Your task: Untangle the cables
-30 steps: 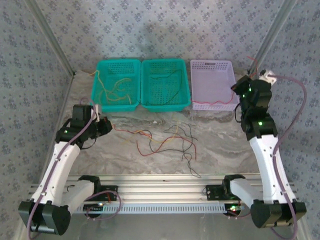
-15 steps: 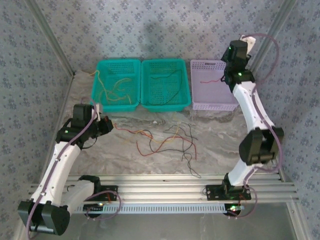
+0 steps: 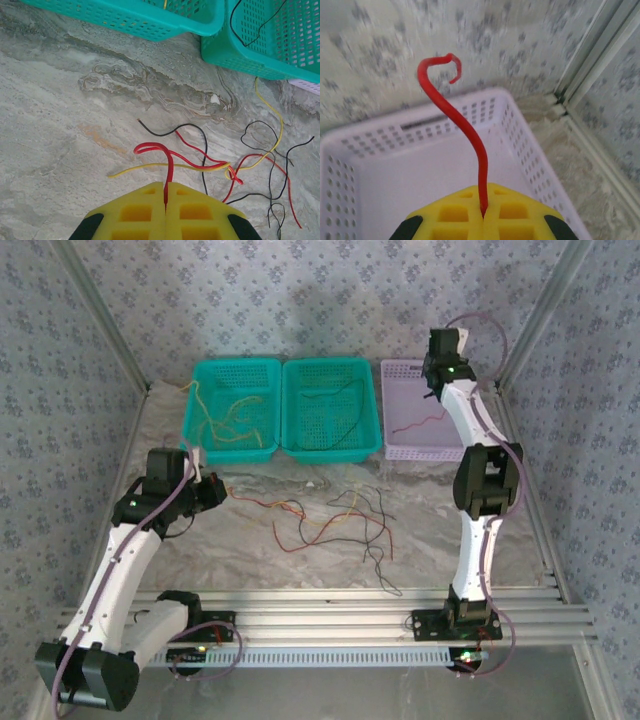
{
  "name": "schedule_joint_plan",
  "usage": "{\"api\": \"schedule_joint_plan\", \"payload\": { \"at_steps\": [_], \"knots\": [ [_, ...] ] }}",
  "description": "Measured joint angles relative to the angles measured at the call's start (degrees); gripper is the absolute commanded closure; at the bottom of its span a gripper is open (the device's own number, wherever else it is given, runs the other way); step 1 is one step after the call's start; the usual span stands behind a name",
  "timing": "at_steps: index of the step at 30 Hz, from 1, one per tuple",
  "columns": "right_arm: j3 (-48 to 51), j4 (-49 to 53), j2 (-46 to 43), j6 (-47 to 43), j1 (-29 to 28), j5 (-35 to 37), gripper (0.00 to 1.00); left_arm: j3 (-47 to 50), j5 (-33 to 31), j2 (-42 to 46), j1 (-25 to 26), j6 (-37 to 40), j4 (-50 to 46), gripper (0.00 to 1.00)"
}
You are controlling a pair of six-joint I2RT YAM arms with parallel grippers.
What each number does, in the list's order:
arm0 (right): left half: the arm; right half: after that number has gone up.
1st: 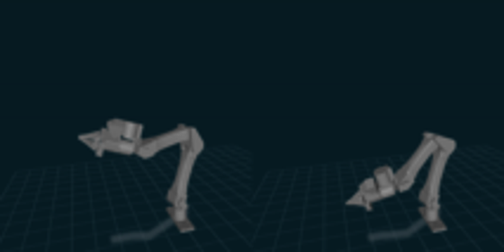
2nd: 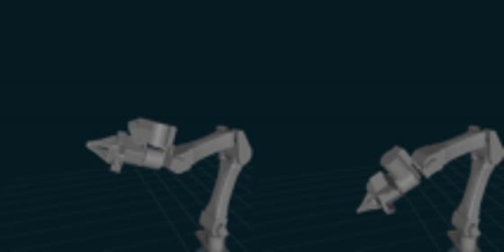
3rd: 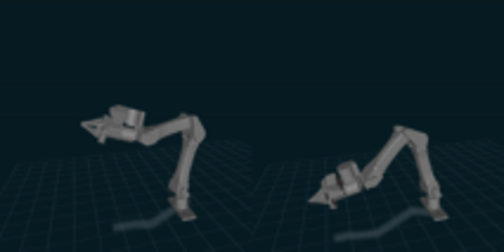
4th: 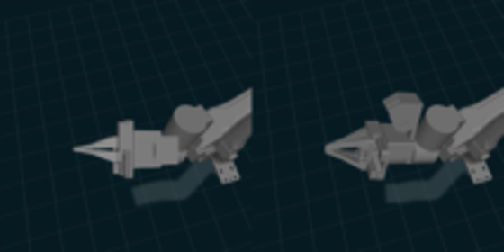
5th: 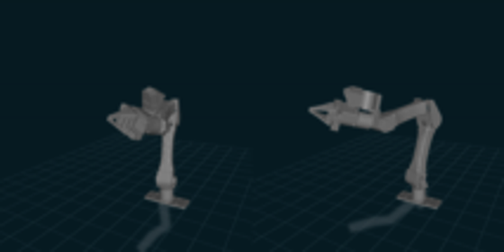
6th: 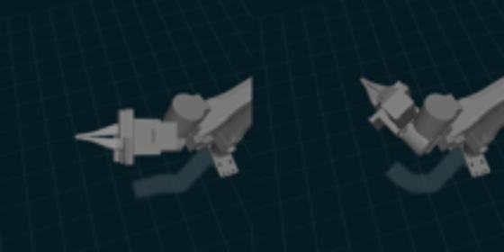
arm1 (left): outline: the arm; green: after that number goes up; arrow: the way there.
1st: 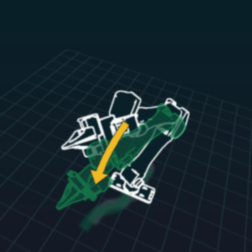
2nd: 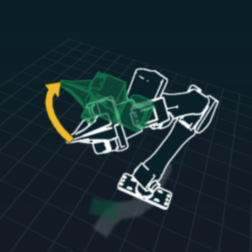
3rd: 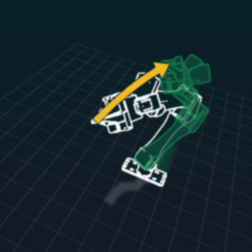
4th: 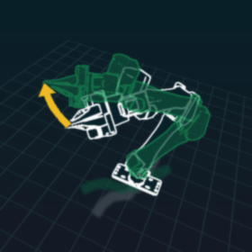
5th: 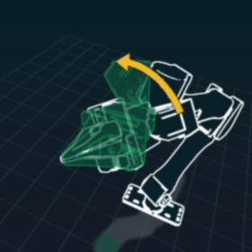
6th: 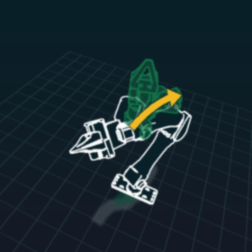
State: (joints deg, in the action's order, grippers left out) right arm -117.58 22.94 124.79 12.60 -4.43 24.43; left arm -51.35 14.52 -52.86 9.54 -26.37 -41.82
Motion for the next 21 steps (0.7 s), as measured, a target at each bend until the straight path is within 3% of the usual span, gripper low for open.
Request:
{"api": "schedule_joint_plan", "payload": {
  "at_steps": [15, 21],
  "knots": [
    [-9.0, 14.8, 12.3, 4.6, 1.6, -12.9, 1.0, 0.0, -0.2, 0.0, 0.3, 0.0, 0.0, 1.0],
    [-11.9, 18.8, 13.8, 5.9, 2.3, -15.8, 0.75, 0.0, -0.4, 0.0, 0.3, 0.0, 0.0, 1.0]
  ]
}}
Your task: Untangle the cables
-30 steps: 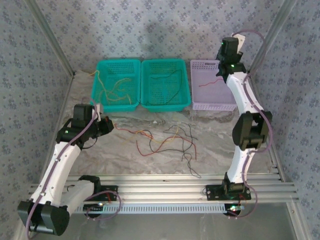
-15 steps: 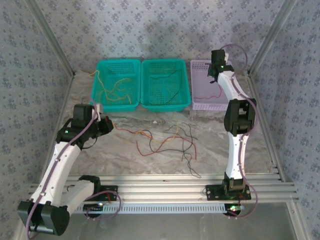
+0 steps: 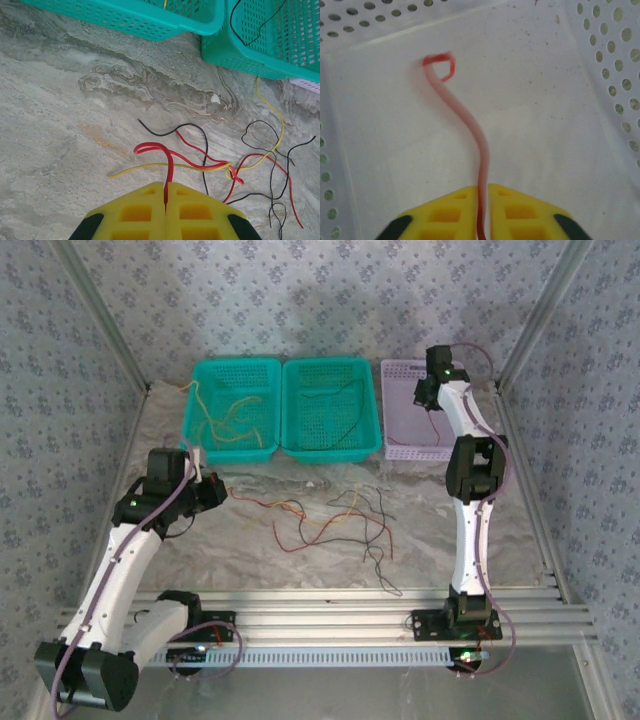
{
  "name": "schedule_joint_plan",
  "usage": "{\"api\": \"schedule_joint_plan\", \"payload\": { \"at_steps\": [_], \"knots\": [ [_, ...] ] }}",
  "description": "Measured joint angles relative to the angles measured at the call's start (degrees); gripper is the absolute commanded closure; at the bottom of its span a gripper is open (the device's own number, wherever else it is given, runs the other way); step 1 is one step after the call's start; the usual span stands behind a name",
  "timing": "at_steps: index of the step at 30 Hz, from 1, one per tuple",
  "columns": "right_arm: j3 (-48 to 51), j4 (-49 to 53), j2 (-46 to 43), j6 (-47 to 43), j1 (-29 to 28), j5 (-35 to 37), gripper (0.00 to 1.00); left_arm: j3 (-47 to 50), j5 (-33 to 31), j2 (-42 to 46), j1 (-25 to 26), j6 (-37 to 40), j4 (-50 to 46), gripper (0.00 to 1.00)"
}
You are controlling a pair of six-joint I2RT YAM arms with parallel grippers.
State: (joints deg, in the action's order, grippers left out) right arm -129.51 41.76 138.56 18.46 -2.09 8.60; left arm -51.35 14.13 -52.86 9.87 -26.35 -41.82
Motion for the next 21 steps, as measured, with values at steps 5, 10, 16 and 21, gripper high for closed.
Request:
{"api": "schedule_joint_plan", "payload": {
  "at_steps": [5, 10, 16, 21],
  "knots": [
    [-0.2, 0.6, -0.1, 0.6, -0.1, -0.5, 0.63, 0.0, 0.0, 0.1, 0.0, 0.0, 0.0, 1.0],
    [6.1, -1.4, -5.9, 1.4, -0.2, 0.0, 0.51, 0.0, 0.0, 0.4, 0.1, 0.2, 0.0, 1.0],
    [13.8, -7.1, -19.6, 2.6, -0.1, 0.0, 0.47, 0.0, 0.0, 0.4, 0.7, 0.3, 0.0, 1.0],
    [23.8, -14.9, -33.3, 3.2, -2.5, -9.7, 0.43, 0.0, -0.1, 0.3, 2.0, -0.2, 0.1, 1.0]
  ]
}}
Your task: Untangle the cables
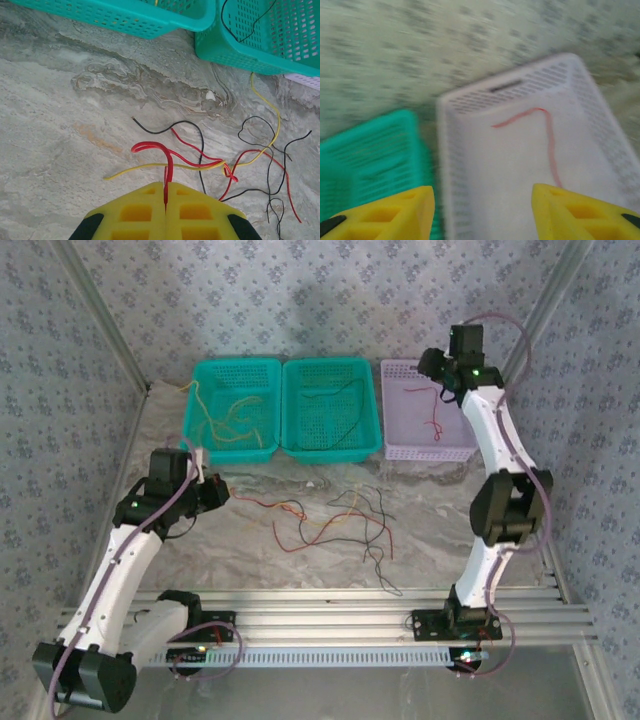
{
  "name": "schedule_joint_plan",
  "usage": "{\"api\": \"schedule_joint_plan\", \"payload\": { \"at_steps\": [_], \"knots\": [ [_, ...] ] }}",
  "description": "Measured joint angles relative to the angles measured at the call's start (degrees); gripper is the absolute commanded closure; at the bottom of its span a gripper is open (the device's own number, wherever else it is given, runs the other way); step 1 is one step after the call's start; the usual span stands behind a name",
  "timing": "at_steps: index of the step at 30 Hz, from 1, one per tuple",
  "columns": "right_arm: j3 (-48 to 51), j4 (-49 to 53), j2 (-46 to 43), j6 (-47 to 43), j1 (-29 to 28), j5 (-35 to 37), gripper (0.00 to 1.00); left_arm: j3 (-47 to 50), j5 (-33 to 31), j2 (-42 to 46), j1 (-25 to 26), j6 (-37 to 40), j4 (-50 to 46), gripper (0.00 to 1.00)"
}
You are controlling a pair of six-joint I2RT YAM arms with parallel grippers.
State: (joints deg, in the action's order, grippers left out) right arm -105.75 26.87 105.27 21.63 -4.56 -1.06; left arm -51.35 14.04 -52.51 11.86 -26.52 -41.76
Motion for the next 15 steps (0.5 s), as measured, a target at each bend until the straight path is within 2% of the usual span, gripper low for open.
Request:
{"api": "schedule_joint_plan", "payload": {
  "at_steps": [3, 7, 10, 15],
  "knots": [
    [7.5, -4.6, -6.2, -0.5, -5.6, -6.8, 0.43, 0.0, -0.4, 0.0, 1.5, -0.6, 0.0, 1.0],
    [21.5, -9.2, -12.9, -1.9, -16.2, -14.6, 0.42, 0.0, -1.6, 0.0, 3.8, -2.2, 0.5, 1.0],
    [29.4, -10.3, -15.5, -3.1, -22.8, -17.3, 0.42, 0.0, -2.3, 0.0, 4.7, -3.9, 1.3, 1.0],
    [40.5, -12.9, -20.2, -4.5, -29.3, -18.3, 0.41, -0.6, -3.9, 0.0, 4.8, -6.0, 1.9, 1.0]
  ]
}}
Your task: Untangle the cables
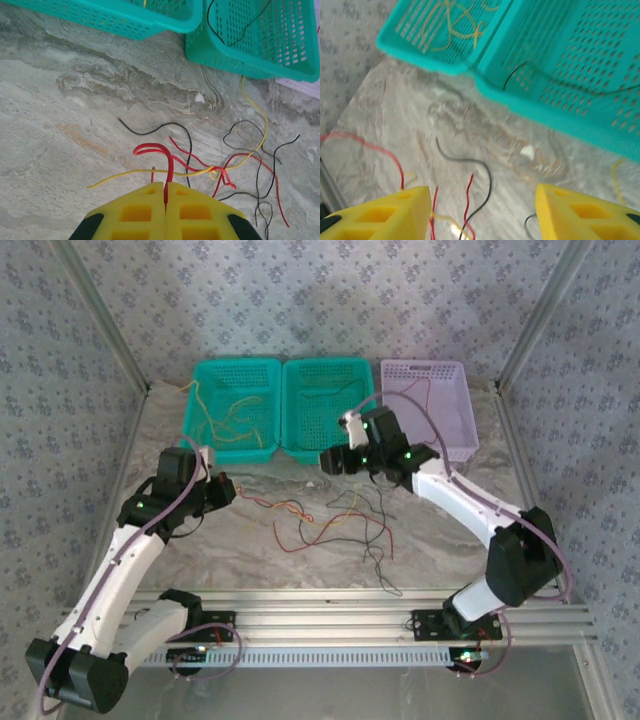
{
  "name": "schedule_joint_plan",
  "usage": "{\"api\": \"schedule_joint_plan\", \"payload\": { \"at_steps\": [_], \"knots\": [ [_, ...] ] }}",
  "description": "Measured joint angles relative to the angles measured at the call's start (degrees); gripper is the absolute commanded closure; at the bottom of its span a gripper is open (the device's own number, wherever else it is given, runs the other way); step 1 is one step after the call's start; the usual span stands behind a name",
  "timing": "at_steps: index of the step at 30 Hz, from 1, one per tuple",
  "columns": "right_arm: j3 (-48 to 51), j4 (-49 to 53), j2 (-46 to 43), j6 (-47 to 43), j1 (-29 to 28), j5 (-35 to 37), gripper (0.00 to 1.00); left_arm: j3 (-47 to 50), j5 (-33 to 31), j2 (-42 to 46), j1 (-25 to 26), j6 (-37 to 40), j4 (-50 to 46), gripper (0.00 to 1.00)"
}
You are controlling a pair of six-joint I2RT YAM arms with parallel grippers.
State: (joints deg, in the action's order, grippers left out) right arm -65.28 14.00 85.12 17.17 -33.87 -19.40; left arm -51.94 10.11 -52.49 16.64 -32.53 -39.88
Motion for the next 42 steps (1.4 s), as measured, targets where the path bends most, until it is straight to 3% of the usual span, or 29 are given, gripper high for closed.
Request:
{"api": "schedule_joint_plan", "payload": {
  "at_steps": [10, 21, 32, 36, 40, 42],
  "knots": [
    [10.9, -3.3, -2.9, -4.5, -14.2, 2.0, 0.42, -0.1, -1.4, -0.1, 0.7, -2.4, 2.4, 1.0],
    [16.7, -8.0, -1.5, -7.2, -21.3, 14.3, 0.44, -0.1, -2.3, -0.1, 0.8, -5.6, 3.8, 1.0],
    [9.9, -13.2, 12.8, -9.6, -21.9, 22.7, 0.46, -0.1, -2.5, -0.1, 1.2, -7.7, 4.1, 1.0],
    [8.4, -13.9, 15.8, -9.7, -21.9, 23.1, 0.53, -0.1, -2.5, -0.1, 1.2, -8.0, 4.1, 1.0],
    [7.5, -14.3, 17.7, -9.8, -21.9, 23.3, 0.82, -0.1, -2.7, -0.1, 1.2, -8.1, 4.2, 1.0],
    [7.5, -14.1, 17.8, -9.7, -21.9, 23.6, 0.91, -0.1, -3.0, -0.1, 1.2, -8.1, 4.1, 1.0]
  ]
}}
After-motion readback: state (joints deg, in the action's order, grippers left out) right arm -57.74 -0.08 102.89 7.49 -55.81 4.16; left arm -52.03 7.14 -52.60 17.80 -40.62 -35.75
